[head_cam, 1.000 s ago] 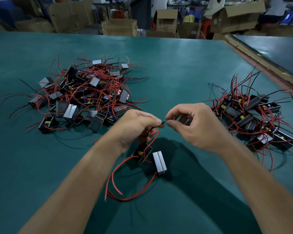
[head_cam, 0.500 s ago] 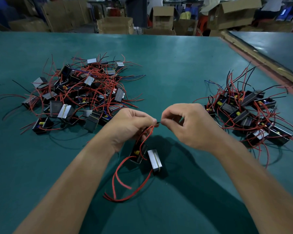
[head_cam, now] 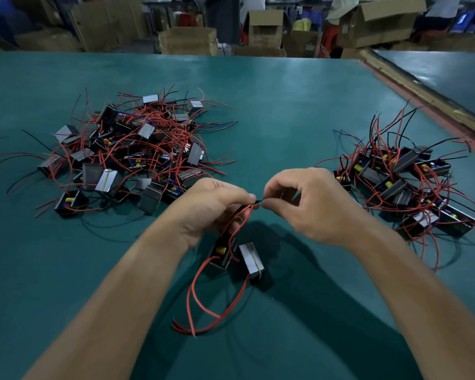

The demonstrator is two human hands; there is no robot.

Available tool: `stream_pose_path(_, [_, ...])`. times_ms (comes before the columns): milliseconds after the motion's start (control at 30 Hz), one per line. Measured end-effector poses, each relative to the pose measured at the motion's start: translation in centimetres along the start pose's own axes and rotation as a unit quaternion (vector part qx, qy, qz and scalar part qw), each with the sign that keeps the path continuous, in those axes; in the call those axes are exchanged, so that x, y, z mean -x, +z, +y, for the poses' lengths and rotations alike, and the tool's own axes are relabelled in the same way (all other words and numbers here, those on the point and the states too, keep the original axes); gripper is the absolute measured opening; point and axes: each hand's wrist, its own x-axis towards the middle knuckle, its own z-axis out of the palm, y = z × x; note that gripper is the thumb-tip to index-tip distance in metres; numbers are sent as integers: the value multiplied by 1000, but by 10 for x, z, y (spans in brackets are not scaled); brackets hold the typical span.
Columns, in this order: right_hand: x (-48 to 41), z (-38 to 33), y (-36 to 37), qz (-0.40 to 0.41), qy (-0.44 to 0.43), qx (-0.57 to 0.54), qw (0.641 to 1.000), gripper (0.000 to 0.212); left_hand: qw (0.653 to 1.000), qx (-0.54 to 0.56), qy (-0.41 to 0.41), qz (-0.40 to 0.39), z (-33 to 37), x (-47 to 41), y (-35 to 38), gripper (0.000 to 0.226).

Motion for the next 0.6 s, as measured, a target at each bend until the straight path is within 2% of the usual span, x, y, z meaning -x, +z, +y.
stream_pose_path(167, [2, -2, 0, -24, 31, 7, 999, 12, 1000, 11, 4, -8, 0, 1, -1, 17])
stream_pose_path(333, [0, -8, 1, -87, 84, 18, 993, 24, 999, -13, 39, -2, 1, 3, 1, 18])
stream_pose_path(433, [-2, -12, 3, -90, 131, -30, 987, 37, 997, -24, 68, 13, 0, 3, 4, 18])
stream_pose_path(600, [-4, -19, 3, -76, 177, -120, 974, 41, 988, -58, 138, 41, -3, 0, 8, 20])
